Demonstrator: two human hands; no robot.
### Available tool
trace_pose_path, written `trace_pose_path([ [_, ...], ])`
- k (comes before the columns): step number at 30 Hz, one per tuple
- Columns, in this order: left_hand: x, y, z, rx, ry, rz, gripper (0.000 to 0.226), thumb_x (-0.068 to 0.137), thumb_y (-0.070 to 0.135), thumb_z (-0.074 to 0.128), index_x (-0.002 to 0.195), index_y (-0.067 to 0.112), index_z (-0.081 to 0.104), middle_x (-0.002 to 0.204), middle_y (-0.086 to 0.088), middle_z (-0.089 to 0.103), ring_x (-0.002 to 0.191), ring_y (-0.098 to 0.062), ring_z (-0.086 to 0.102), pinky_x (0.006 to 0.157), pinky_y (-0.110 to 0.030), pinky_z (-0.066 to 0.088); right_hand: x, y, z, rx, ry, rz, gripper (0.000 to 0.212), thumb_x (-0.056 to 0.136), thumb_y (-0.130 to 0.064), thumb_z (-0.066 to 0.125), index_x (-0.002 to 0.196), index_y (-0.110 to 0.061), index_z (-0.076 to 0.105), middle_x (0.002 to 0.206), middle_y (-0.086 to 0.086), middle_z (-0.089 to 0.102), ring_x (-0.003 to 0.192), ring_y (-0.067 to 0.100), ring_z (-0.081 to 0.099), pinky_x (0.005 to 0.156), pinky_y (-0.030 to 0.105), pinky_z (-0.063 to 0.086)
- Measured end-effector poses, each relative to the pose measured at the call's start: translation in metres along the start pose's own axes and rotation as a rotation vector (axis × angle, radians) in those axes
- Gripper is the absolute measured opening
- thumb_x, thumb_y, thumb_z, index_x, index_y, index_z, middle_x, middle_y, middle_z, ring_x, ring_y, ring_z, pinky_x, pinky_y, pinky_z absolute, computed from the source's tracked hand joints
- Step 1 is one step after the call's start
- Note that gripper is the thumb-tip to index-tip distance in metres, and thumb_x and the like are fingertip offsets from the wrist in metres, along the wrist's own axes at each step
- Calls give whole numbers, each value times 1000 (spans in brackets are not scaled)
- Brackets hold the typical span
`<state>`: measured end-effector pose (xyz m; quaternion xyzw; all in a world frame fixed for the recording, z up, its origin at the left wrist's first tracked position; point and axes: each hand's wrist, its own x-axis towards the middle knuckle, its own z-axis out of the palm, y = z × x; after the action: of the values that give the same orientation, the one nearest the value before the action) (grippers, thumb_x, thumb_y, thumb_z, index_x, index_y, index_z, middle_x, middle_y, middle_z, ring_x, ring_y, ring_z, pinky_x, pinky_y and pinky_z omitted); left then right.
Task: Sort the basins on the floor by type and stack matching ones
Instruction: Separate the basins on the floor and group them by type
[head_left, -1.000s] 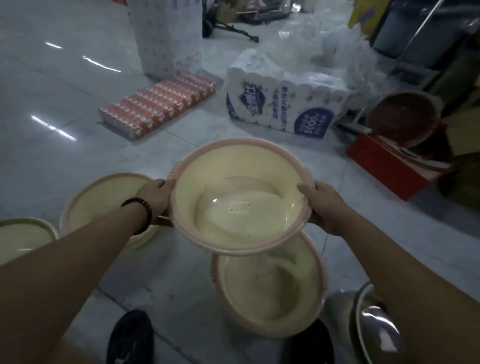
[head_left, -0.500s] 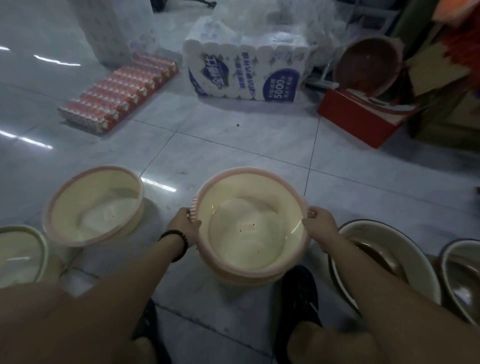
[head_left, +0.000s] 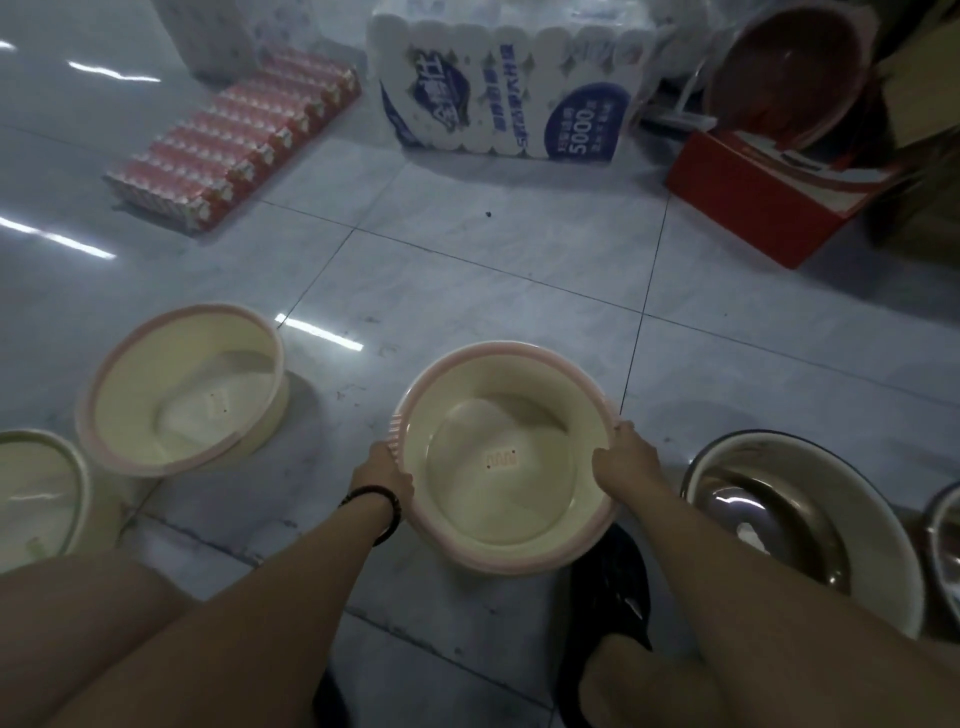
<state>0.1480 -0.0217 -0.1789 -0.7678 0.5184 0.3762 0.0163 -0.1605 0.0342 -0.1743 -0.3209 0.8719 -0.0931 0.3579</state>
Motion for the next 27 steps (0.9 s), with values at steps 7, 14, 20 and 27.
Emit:
trace_pose_path([
  [7, -12, 15, -33, 197, -78, 134, 19, 95, 26, 57, 112, 15, 59, 111, -9, 69, 83, -26, 62, 69, -31, 51, -23, -72, 14, -103, 44, 127, 88, 94, -29, 61, 166, -7, 14, 168, 28, 16, 152, 49, 25, 124, 58, 28],
  [14, -68, 16, -179, 557, -200, 313, 41, 108, 23, 41, 147, 26, 54, 156, -1, 46, 140, -23, 46, 113, -36, 37, -87, -217, 76, 470, -440, -166, 21, 105, -14, 46, 88, -17, 58, 85, 9, 65, 73, 25, 60, 71, 39, 54],
  [20, -73, -72, -287, 469, 43, 200, 30, 103, 33, 50, 128, 29, 67, 137, 1, 64, 122, -23, 59, 98, -32, 44, -143, -282, 199, 624, -691, -39, 21, 109, -20, 47, 117, -6, 59, 101, 17, 68, 81, 32, 69, 68, 40, 59],
  [27, -38, -115, -332, -27, 260, 222, 25, 105, 18, 48, 115, 30, 67, 103, 7, 73, 84, -9, 70, 70, -25, 54, -114, -324, 292, 654, -641, 106, 42, 112, -16, 38, 150, 0, 47, 121, 21, 64, 105, 38, 69, 82, 48, 61],
])
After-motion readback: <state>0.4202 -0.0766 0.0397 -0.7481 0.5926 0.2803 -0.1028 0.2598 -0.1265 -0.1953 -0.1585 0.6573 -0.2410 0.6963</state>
